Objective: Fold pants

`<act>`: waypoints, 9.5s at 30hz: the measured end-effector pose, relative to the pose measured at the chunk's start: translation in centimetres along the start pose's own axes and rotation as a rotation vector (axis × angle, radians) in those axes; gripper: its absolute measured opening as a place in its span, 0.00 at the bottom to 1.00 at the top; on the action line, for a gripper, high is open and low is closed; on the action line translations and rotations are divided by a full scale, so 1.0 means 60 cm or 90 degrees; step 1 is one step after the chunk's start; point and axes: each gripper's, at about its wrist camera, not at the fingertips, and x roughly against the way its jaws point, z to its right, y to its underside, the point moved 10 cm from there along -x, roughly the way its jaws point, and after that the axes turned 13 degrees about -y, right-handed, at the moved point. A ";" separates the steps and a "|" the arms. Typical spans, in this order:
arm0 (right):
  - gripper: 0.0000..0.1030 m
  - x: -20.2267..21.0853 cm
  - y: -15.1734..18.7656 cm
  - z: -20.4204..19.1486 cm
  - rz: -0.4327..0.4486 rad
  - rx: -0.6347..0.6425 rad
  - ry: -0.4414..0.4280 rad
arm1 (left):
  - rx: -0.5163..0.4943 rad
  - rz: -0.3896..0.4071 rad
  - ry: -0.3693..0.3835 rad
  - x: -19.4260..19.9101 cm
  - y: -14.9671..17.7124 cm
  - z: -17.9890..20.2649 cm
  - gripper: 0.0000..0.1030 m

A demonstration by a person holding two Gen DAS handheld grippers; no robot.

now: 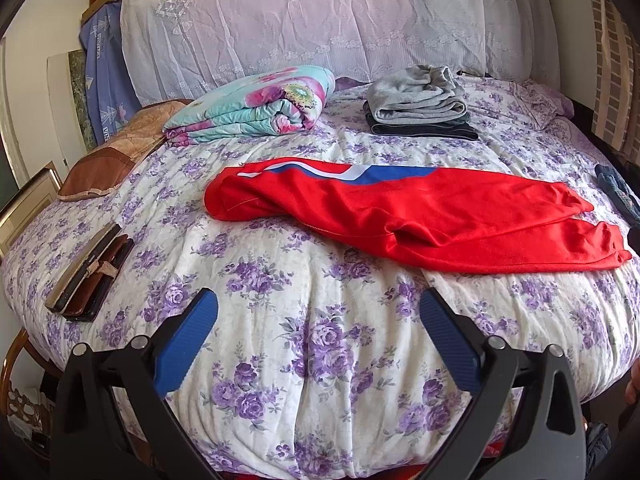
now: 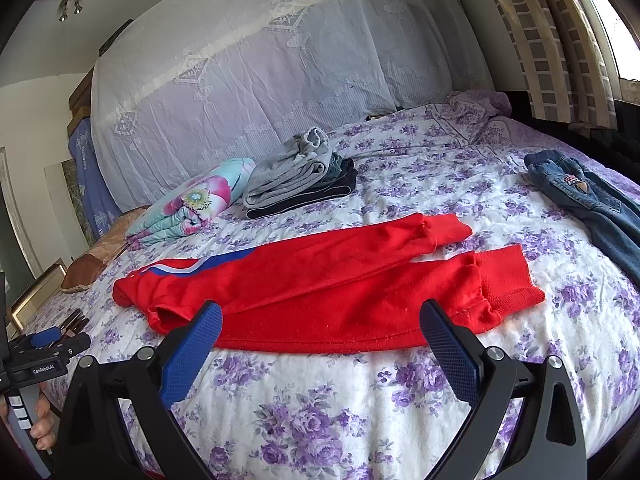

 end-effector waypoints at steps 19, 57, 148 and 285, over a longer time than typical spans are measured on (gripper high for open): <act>0.97 -0.001 0.003 0.002 -0.004 -0.005 0.000 | 0.001 -0.002 0.001 -0.001 0.000 -0.001 0.96; 0.97 -0.025 0.035 0.027 -0.053 -0.038 0.017 | 0.033 -0.082 0.006 -0.108 0.007 -0.035 0.96; 0.85 -0.390 -0.263 0.301 -0.125 -0.309 -0.096 | 0.294 -0.204 0.147 -0.477 -0.221 -0.026 0.89; 0.19 -0.186 -0.080 0.120 -0.185 -0.277 -0.138 | 0.411 -0.281 0.432 -0.356 -0.067 -0.107 0.10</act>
